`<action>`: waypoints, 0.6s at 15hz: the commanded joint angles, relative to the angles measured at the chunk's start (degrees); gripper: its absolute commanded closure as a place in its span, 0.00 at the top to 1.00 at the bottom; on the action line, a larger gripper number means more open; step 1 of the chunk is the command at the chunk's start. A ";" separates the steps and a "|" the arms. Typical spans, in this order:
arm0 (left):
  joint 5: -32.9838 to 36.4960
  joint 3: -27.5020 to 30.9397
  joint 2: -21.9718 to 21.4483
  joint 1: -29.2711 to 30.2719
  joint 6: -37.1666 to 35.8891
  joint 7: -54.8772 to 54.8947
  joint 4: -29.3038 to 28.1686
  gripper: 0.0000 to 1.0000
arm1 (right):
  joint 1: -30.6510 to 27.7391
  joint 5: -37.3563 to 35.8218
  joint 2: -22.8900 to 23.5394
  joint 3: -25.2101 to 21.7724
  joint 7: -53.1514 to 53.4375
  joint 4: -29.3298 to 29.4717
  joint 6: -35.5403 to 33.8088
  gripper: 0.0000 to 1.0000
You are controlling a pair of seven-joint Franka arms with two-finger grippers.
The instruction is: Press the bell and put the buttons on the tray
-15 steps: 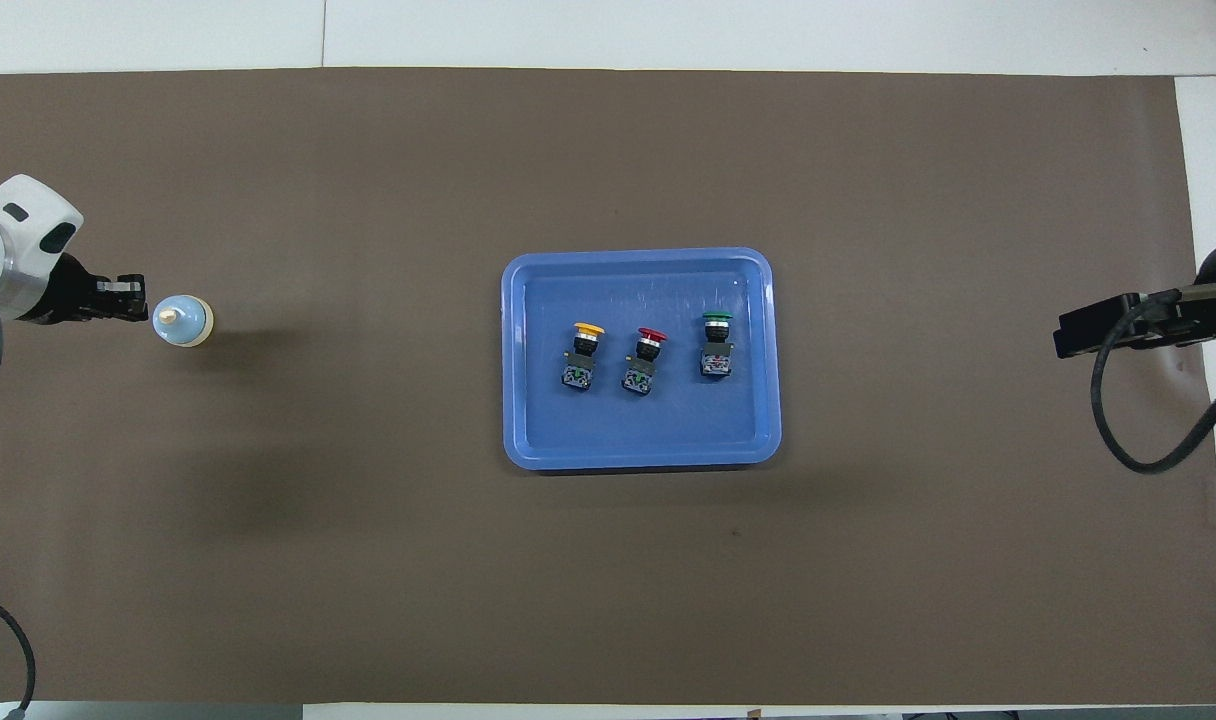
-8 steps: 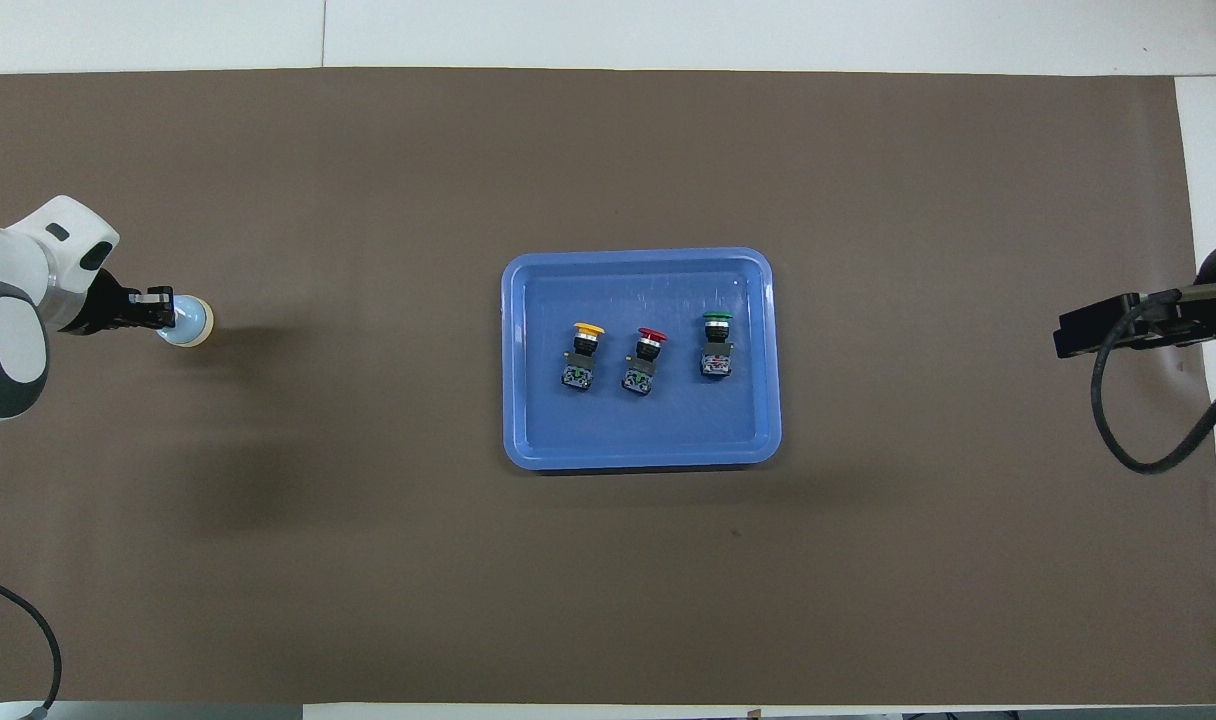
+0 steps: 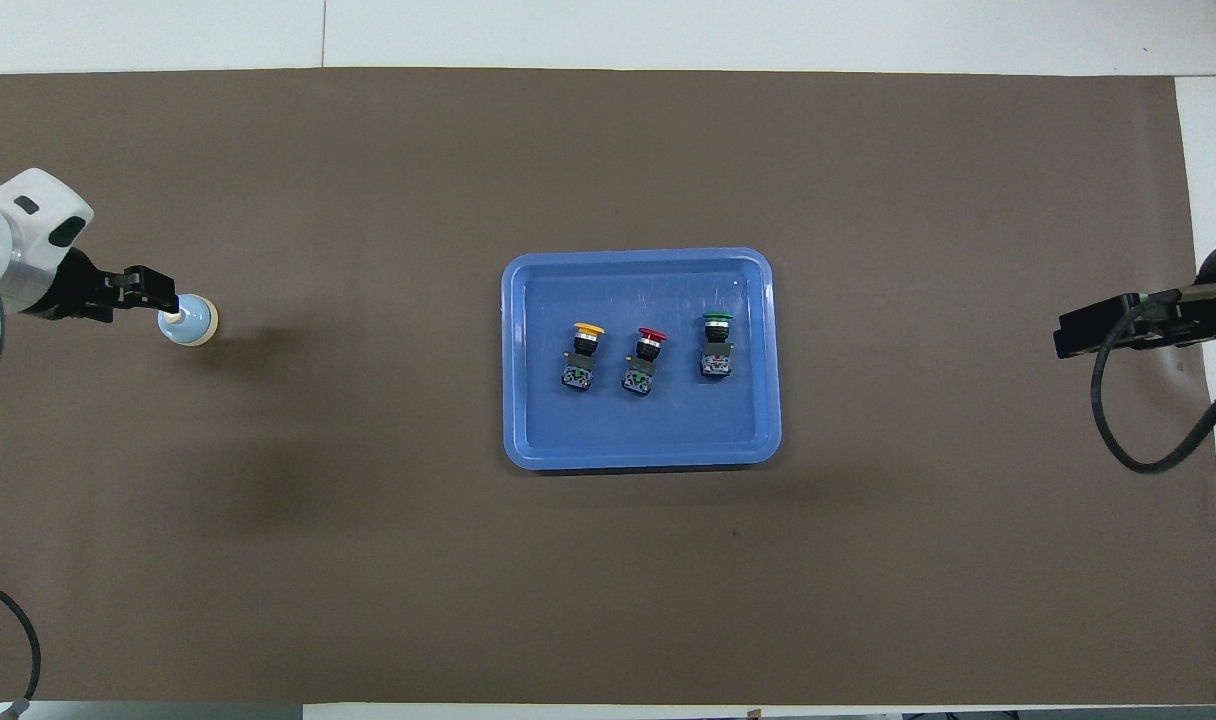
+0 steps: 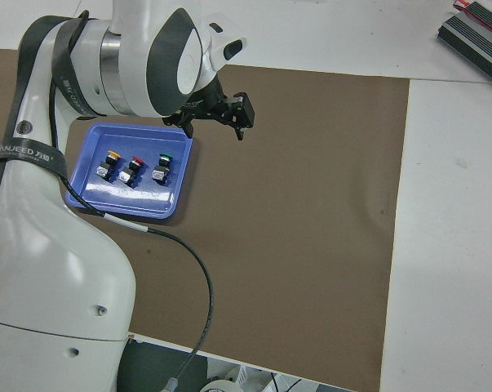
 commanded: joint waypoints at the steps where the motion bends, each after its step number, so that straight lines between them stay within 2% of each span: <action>1: 0.51 0.55 -4.31 -0.96 -8.18 -0.38 3.34 1.00 | -0.86 -0.16 -0.97 0.57 -1.15 -1.00 0.31 1.00; 2: 0.51 0.47 -6.50 -0.96 -9.33 -0.38 3.17 1.00 | -0.86 -0.16 -0.97 0.57 -1.15 -1.00 0.31 1.00; 5: 0.51 0.38 -8.71 -0.88 -14.42 -0.20 3.34 1.00 | -0.86 -0.16 -0.97 0.57 -1.15 -1.00 0.31 1.00; 9: 0.42 0.11 -9.33 -1.05 -15.84 -0.02 3.52 1.00 | -0.86 -0.16 -0.97 0.57 -1.15 -1.00 0.31 1.00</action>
